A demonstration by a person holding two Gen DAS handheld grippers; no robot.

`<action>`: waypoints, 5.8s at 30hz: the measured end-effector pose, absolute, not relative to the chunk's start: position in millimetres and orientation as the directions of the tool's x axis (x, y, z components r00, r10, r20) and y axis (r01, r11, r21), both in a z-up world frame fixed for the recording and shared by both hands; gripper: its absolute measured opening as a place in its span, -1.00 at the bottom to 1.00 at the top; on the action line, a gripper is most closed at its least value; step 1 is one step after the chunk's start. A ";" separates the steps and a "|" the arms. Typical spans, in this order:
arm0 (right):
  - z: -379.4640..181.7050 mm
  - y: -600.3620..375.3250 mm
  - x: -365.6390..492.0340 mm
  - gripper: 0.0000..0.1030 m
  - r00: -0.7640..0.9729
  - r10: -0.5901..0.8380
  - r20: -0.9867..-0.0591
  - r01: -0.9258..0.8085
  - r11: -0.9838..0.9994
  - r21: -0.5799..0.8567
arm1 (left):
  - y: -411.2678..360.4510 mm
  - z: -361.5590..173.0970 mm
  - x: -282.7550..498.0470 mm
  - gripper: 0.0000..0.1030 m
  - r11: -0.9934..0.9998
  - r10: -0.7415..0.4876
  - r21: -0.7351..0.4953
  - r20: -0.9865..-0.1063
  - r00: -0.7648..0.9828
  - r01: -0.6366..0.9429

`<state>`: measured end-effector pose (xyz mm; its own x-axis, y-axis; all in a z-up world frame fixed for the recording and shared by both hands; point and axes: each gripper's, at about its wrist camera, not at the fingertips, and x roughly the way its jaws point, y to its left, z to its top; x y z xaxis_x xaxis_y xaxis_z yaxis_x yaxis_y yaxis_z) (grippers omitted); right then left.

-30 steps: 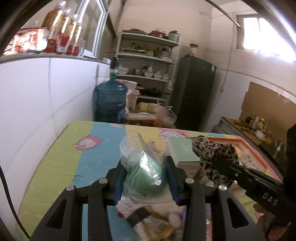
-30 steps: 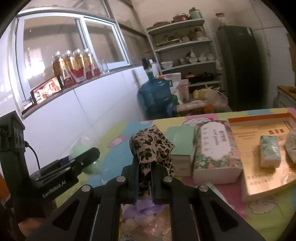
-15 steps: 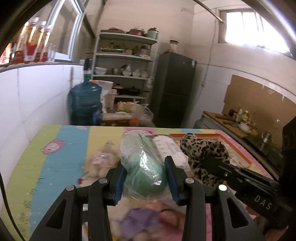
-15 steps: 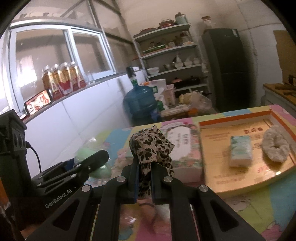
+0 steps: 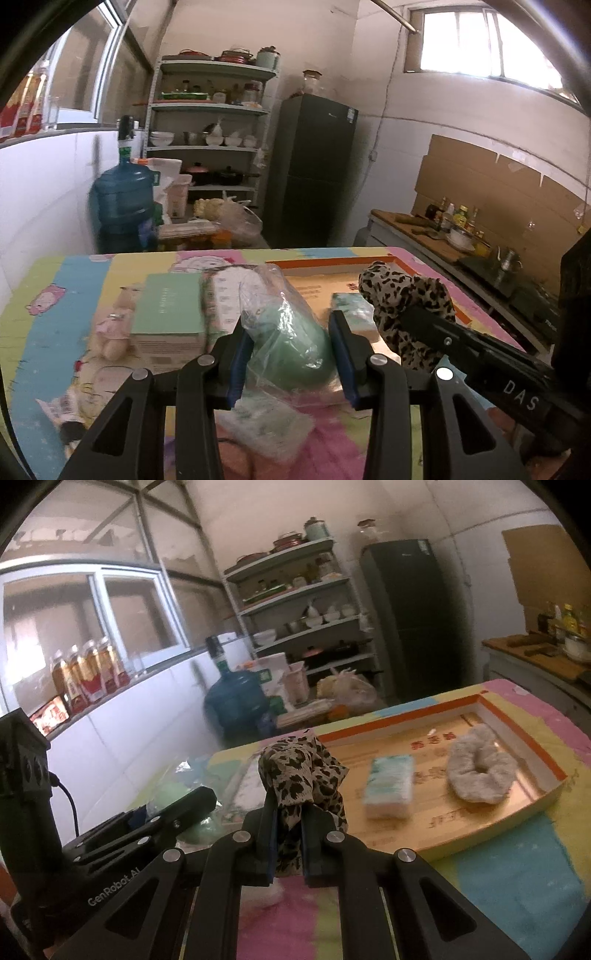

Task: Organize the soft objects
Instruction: 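Carry the bagged ball and leopard cloth into the tray and release both, then withdraw both open tools from the tray toward the mattress, then grasp the white snack packet with the left gripper while the right grasps the purple-dressed plush doll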

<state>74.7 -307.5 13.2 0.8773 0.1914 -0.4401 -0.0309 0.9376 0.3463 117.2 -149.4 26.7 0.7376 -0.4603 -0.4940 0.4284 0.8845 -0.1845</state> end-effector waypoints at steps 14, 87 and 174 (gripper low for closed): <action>3.8 -384.6 63.4 -0.81 0.894 0.116 -0.434 0.064 0.924 0.378 | -231.8 16.1 125.1 -0.20 0.852 -0.509 -0.183 -0.508 0.695 0.490; -25.4 -483.7 106.4 0.14 0.907 0.180 -0.382 0.015 0.890 0.455 | -280.6 -8.6 156.2 0.42 0.906 -0.419 -0.220 -0.592 0.688 0.363; -42.3 -114.0 128.2 -0.05 0.634 0.431 -0.642 -0.372 0.898 0.236 | 76.8 -37.5 88.7 0.42 0.933 -0.229 -0.359 -0.603 0.764 -0.003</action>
